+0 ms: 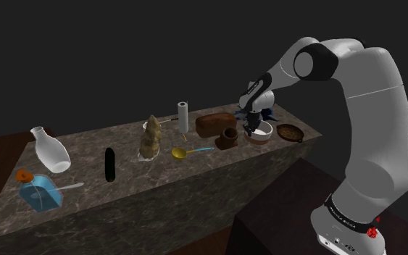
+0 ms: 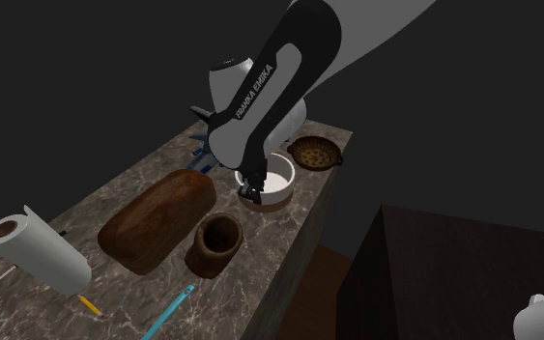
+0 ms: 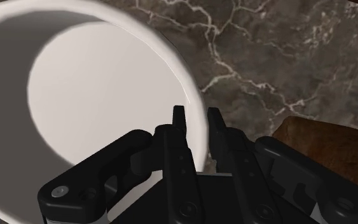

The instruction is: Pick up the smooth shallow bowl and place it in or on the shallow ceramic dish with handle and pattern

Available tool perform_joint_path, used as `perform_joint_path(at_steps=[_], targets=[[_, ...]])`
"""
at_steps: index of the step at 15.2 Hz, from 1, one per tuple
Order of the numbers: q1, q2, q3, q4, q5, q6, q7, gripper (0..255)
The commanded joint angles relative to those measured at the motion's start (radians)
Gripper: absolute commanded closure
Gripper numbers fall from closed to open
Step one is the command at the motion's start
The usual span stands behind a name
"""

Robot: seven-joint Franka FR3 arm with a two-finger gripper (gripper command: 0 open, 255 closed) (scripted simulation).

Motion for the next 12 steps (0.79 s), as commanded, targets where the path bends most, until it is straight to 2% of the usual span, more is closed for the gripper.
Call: perform_joint_path(at_steps=[1,12], targets=[[0.001,-0.011,-0.002,-0.003,-0.002,-0.008,0.001,255],[0.014,-0.131,-0.019,-0.027,-0.021,-0.104,0.008,255]])
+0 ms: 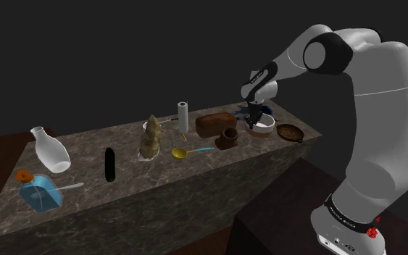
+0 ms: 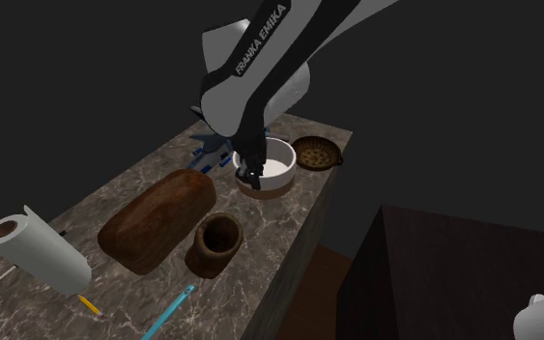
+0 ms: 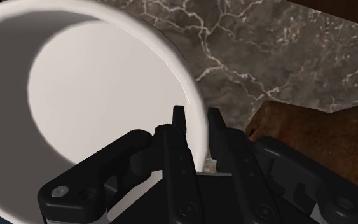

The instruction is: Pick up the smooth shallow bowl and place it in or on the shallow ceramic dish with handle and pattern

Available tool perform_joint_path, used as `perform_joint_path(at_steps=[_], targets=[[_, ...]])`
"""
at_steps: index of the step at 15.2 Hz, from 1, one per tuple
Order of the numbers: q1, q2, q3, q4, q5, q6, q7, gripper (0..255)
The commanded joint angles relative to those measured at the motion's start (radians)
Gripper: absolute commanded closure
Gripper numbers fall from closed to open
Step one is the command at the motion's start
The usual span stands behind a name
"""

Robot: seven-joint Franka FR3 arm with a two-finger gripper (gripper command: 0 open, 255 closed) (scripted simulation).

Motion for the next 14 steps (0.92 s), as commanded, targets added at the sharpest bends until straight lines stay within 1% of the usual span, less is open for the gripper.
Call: perform_joint_path(at_steps=[1,11,14], targets=[[0.002,-0.023,-0.003,-0.004,-0.004,-0.018,0.001,255],[0.012,-0.118,-0.015,0.000,-0.022,-0.116,0.009,255],[-0.030,-0.147,-0.036,-0.035,-0.026,-0.109,-0.051,255]])
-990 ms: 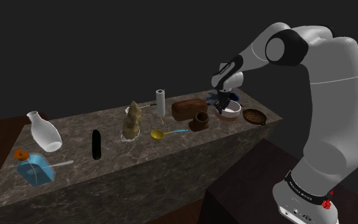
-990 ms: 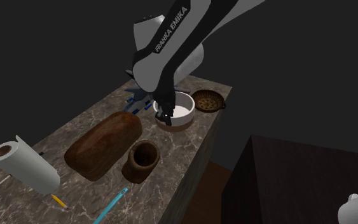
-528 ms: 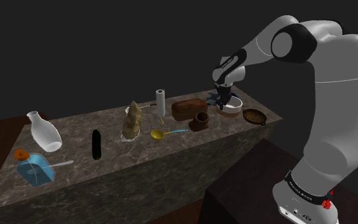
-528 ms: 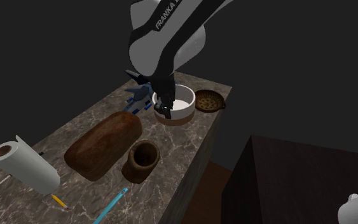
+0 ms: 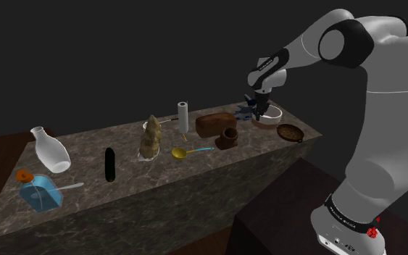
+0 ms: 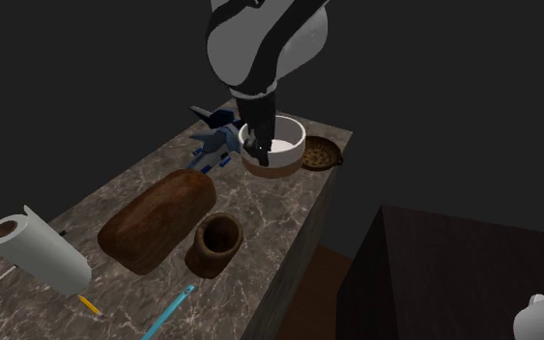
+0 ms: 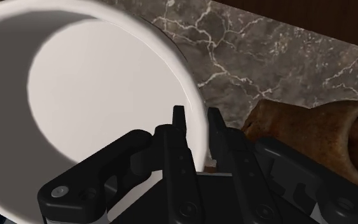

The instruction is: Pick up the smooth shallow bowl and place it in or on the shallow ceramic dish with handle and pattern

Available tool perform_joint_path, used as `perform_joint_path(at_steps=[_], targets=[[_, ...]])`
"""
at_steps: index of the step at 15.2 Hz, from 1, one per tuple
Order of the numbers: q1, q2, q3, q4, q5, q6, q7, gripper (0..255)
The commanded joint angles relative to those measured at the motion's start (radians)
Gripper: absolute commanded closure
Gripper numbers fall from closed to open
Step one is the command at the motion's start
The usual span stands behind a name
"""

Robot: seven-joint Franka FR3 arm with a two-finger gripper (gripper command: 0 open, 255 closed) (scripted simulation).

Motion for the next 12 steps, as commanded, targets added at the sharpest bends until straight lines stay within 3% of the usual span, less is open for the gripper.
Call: perform_joint_path(at_steps=[1,12], targets=[[-0.030,-0.018,-0.015,-0.012,-0.003,-0.004,-0.043,255],[-0.192,-0.060,-0.093,-0.038,-0.007,-0.011,-0.279,255]])
